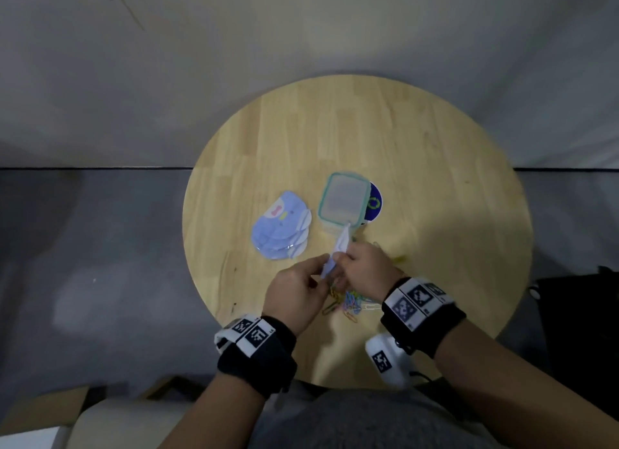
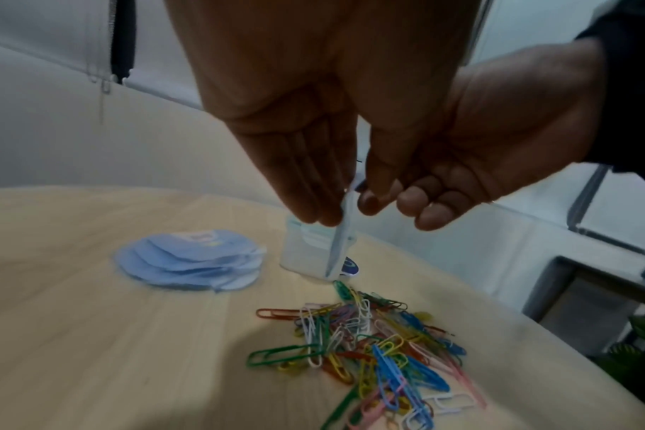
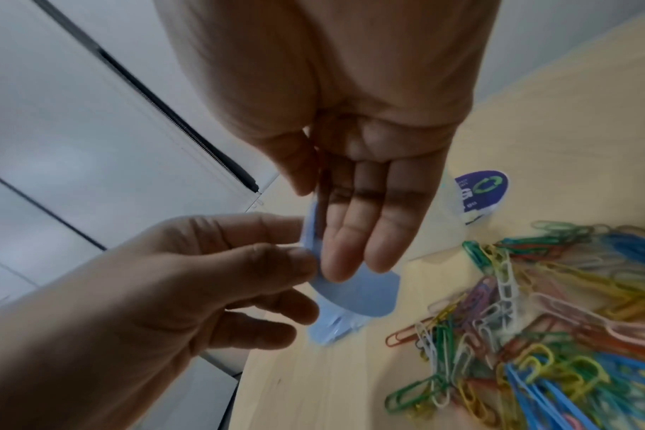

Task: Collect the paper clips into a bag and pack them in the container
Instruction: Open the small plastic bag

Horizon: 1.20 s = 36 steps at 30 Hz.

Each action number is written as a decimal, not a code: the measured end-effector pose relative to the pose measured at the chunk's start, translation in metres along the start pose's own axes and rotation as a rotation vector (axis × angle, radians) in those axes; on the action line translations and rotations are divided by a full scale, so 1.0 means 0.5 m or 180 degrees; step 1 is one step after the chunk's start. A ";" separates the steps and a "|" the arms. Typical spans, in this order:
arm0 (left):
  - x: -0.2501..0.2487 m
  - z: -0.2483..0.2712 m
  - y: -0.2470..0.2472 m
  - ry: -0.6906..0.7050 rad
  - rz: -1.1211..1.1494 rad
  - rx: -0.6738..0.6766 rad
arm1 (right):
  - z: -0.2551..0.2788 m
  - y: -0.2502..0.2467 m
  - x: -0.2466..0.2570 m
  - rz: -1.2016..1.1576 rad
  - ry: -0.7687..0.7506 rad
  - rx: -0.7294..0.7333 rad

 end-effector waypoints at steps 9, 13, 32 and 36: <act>-0.025 -0.005 0.023 -0.0323 0.1249 0.0324 | 0.021 -0.021 0.003 -0.0428 -0.0205 0.0098; -0.026 -0.010 0.029 -0.0665 0.2190 0.0693 | 0.019 -0.017 0.001 -0.0974 -0.0180 0.0339; 0.005 -0.037 0.022 -0.0553 0.1147 0.0543 | 0.029 -0.004 0.017 0.0169 -0.0327 0.0428; -0.005 -0.035 0.020 -0.0331 0.0744 0.0494 | 0.039 0.003 0.034 0.0676 -0.0457 0.0306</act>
Point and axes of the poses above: each hand's wrist, its own z-axis away from the middle knuckle, its own y-axis out of the palm, x = y × z, the point moved 8 cm from there along -z, towards the middle knuckle, and after that the axes turned 1 degree about z, right-handed, at the moved point
